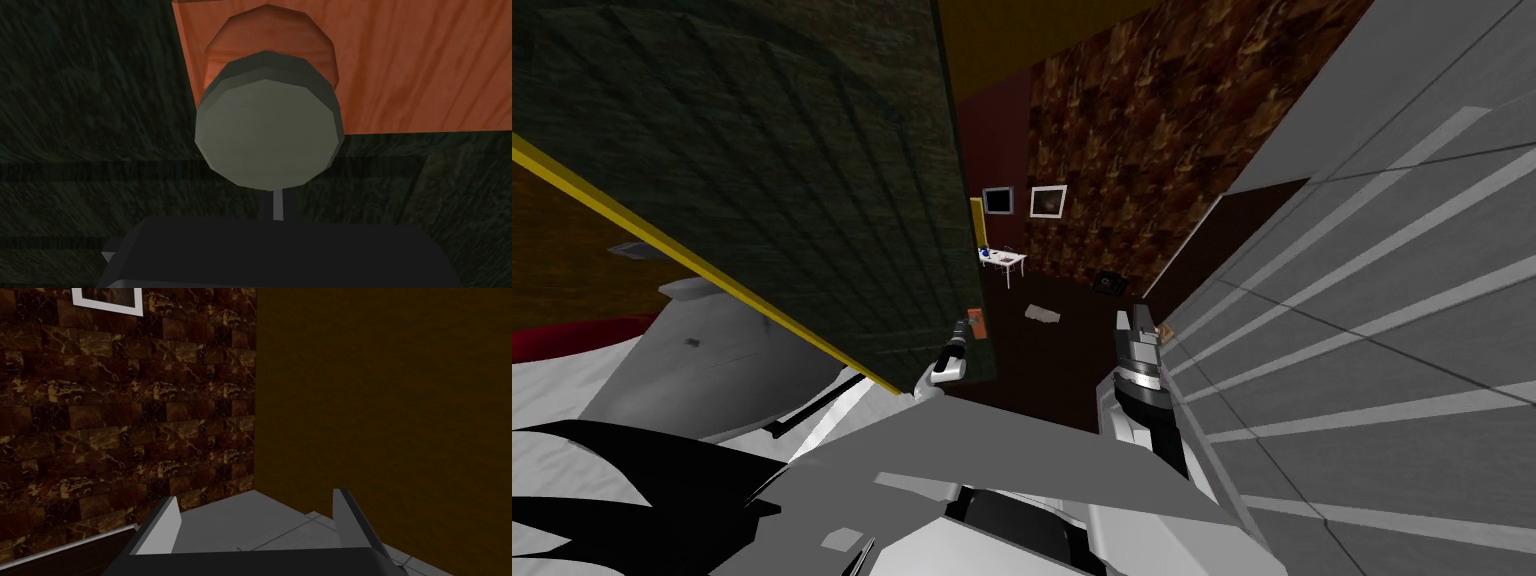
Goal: Push the door open
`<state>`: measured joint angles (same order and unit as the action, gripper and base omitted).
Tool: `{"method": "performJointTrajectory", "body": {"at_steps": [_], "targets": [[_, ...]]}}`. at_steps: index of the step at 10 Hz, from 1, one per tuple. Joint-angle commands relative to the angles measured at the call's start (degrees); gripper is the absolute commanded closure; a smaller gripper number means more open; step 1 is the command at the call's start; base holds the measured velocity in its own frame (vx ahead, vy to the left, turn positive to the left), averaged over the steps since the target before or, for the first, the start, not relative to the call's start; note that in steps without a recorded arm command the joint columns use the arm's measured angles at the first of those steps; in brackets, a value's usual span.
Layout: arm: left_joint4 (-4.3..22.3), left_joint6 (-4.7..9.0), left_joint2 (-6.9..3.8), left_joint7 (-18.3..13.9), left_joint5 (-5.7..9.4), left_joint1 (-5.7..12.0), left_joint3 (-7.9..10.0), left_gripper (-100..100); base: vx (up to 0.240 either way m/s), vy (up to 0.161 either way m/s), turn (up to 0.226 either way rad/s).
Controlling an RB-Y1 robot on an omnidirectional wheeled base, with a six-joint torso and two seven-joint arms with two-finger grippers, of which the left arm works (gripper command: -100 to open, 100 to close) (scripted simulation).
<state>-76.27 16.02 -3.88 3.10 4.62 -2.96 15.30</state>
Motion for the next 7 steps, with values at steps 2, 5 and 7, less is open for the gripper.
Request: {"method": "performJointTrajectory", "body": {"at_steps": [2, 5, 7], "targets": [[-0.4, -0.21, 0.62, 0.2, -0.06, -0.16, -0.45, -100, -0.180, -0.087, 0.018], [-0.9, -0.29, 2.42, 0.3, -0.07, -0.36, -1.05, -100, -0.225, -0.095, 0.017], [-0.9, -0.25, 3.01, 0.4, -0.16, -0.38, -1.09, -100, -0.171, -0.080, 0.024]]}}
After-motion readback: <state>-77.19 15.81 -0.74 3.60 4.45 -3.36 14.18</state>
